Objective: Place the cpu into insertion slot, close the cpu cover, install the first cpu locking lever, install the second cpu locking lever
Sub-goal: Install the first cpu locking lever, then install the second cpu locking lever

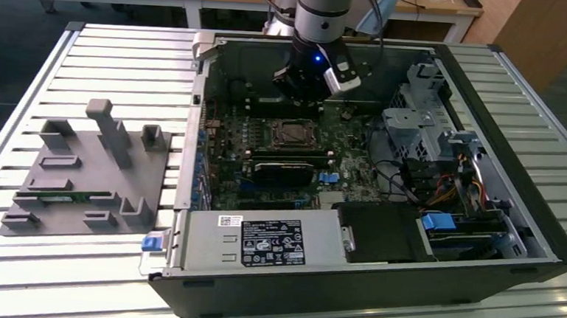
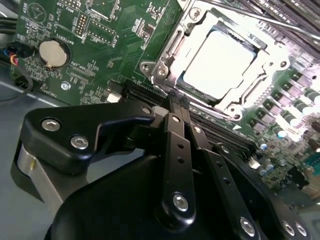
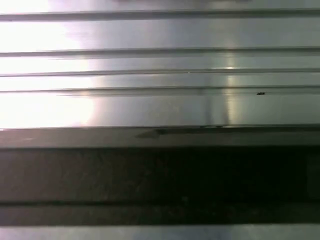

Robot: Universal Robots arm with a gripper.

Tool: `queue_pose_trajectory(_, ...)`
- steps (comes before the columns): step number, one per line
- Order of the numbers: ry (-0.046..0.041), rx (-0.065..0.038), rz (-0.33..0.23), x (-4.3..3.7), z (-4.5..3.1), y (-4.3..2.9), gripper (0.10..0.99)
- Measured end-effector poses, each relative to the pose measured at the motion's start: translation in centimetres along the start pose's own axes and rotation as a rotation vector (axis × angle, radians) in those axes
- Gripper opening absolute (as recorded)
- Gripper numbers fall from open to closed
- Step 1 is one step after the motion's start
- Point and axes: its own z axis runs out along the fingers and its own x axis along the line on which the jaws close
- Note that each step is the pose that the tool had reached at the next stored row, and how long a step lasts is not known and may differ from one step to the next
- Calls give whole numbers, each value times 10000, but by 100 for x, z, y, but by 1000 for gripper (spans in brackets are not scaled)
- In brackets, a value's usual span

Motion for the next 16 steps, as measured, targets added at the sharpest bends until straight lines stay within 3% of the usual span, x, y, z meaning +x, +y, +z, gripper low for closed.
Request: queue_pose_trajectory(16,-1,15,1,-2,-2,-42,102)
